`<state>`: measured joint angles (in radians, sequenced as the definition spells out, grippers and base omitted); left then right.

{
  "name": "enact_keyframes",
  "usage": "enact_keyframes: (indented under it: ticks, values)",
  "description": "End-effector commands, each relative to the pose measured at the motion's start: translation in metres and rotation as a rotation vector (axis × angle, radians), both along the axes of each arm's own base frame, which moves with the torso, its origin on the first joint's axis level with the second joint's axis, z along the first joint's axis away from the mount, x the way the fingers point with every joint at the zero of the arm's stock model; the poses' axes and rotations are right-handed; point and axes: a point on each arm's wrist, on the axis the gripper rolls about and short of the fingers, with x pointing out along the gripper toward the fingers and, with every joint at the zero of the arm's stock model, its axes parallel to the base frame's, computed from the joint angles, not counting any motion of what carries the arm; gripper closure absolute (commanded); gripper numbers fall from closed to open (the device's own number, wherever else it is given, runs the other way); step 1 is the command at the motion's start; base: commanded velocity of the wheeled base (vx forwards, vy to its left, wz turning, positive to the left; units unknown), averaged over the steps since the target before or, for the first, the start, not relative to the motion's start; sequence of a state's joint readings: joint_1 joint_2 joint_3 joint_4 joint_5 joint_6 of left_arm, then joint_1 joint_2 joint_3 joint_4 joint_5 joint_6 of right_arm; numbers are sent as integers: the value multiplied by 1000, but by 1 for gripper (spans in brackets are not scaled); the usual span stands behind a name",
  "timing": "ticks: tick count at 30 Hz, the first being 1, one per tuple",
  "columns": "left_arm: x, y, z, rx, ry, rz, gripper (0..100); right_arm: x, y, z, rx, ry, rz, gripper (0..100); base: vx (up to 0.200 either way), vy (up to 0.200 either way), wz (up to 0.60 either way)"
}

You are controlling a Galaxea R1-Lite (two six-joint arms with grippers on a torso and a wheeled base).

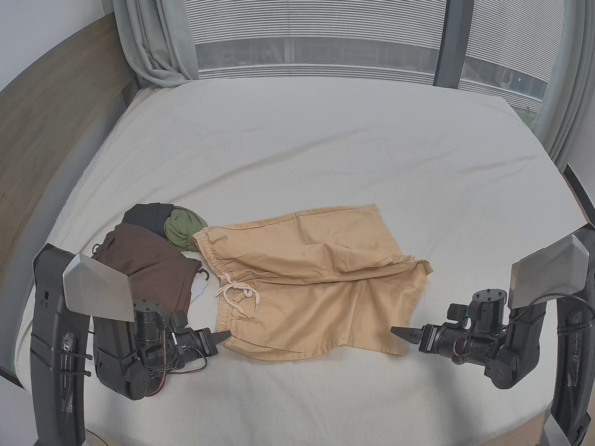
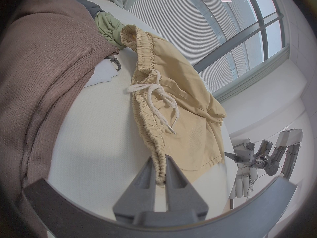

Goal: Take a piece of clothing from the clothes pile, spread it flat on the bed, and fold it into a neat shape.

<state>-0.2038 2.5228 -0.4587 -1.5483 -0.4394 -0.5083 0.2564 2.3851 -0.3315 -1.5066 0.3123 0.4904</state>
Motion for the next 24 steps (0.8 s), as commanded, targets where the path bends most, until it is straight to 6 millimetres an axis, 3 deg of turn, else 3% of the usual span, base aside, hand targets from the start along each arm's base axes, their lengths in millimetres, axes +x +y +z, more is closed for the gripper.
enact_keyframes:
  ticks: [1,9,18,19,24]
  values:
    - [0,0,-1,1,1,2,100,-6,2,-23,-21,81,11,0,0,0,0]
    - [1,0,-1,2,-4,0,100,-9,11,-33,-22,111,44,0,0,0,0]
    - [1,0,-1,3,-5,0,100,-6,16,-32,13,114,34,0,0,0,0]
    - [1,0,-1,3,-5,0,100,-5,16,-32,14,112,32,100,0,0,0]
    - [2,0,-1,3,-6,0,100,-5,16,-32,14,110,30,100,0,0,0]
